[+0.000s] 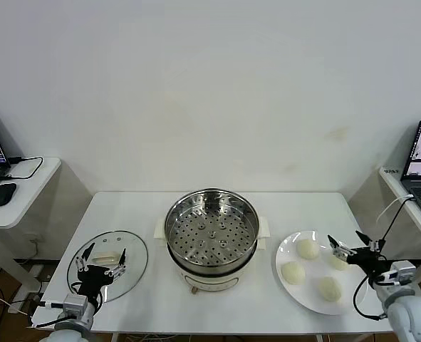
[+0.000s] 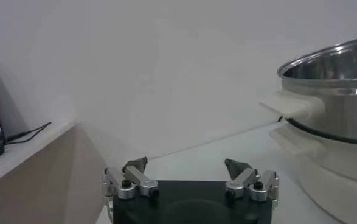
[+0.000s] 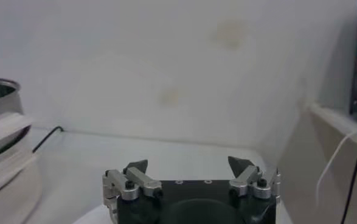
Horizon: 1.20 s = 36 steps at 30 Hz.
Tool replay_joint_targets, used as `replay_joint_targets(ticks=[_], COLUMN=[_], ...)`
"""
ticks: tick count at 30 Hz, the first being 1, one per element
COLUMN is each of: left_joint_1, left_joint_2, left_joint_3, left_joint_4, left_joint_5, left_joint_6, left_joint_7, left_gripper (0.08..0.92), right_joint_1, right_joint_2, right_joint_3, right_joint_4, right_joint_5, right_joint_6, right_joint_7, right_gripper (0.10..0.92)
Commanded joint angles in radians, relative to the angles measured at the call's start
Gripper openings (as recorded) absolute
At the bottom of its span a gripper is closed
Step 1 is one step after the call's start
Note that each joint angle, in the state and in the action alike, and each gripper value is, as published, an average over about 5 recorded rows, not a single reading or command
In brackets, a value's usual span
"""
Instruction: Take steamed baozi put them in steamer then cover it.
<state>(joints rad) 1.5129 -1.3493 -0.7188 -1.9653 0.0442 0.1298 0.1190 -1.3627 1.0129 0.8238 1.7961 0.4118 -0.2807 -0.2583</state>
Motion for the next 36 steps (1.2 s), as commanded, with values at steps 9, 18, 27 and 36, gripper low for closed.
replay_joint_targets(ticks=[9, 18, 27, 36], left_joint_1=[0.044, 0.076, 0.107, 0.127], left_joint_2=[-0.027, -0.058, -0.077, -0.097], left_joint_3=[-0.004, -0.006, -0.012, -0.024], left_joint_4=[-0.055, -0.107, -0.158, -0.186], left_joint_5=[0.044, 0.062, 0.072, 0.076], left_joint_6=[-0.002, -0.002, -0.002, 0.003], left_joint_7=[-0.003, -0.001, 0.000, 0.003], left_gripper=[0.823, 0.823, 0.823, 0.823], right_joint_1=[0.345, 0.757, 1.169, 1.191], right_joint_2=[-0.363, -0.508, -0.465, -0.325], right_joint_3=[-0.098, -0.480, -1.044, -1.170], right_joint_4=[-0.184, -0.324, -0.416, -0.510], right_joint_5=[-0.552, -0.736, -0.765, -0.826], right_joint_6=[0.080, 0.217, 0.225, 0.225], right_joint_7=[-0.616, -1.030, -1.077, -1.078], right_gripper=[0.823, 0.823, 0.823, 0.823])
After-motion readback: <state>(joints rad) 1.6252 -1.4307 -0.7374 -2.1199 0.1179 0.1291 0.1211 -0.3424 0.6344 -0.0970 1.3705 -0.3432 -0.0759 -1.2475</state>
